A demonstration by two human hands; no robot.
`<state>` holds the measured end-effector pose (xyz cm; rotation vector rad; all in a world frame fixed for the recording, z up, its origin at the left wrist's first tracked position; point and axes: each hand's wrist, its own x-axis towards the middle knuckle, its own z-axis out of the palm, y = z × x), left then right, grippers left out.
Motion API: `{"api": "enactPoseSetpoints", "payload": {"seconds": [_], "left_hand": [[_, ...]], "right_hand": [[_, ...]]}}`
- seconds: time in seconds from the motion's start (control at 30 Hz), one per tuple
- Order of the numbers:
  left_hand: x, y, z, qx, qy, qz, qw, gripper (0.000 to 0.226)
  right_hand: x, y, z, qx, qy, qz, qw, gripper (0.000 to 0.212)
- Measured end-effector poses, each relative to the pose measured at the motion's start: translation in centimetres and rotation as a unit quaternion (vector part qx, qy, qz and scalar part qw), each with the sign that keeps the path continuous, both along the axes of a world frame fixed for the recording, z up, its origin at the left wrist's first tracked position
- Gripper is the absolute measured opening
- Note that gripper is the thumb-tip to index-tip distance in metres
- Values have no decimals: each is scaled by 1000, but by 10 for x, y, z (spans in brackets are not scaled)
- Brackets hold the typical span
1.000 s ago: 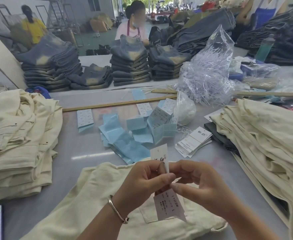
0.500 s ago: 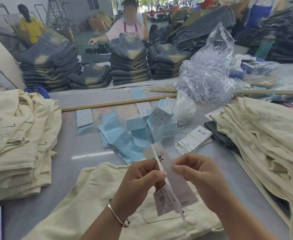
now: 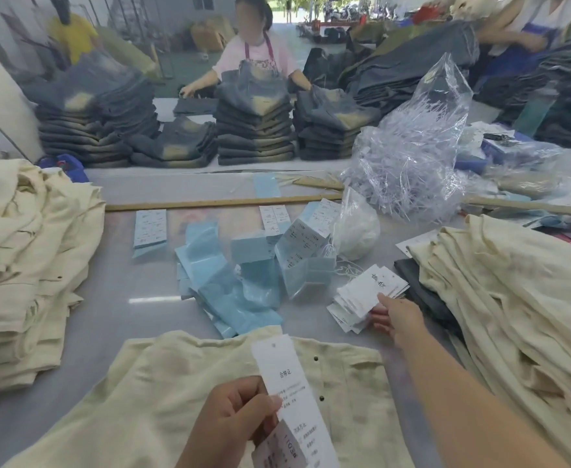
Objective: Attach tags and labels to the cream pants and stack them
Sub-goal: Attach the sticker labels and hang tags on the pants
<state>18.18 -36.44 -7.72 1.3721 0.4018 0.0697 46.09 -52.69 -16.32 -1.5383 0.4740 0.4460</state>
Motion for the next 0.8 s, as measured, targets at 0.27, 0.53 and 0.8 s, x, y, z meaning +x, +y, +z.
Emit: {"api": "enactPoseSetpoints", "payload": {"seconds": [0.27,0.53,0.8], "left_hand": [[17,3,-12,51,14,77,996,21],[13,-2,1,75,-35,13,997,18],[-1,6,7,-16,-37,-21,999,13]], "right_hand": [[-99,7,50,-6,-193,287,938,28],[-178,19,94,141,-204,473,846,45],[-199,18,85,196,-146,400,883,22]]}}
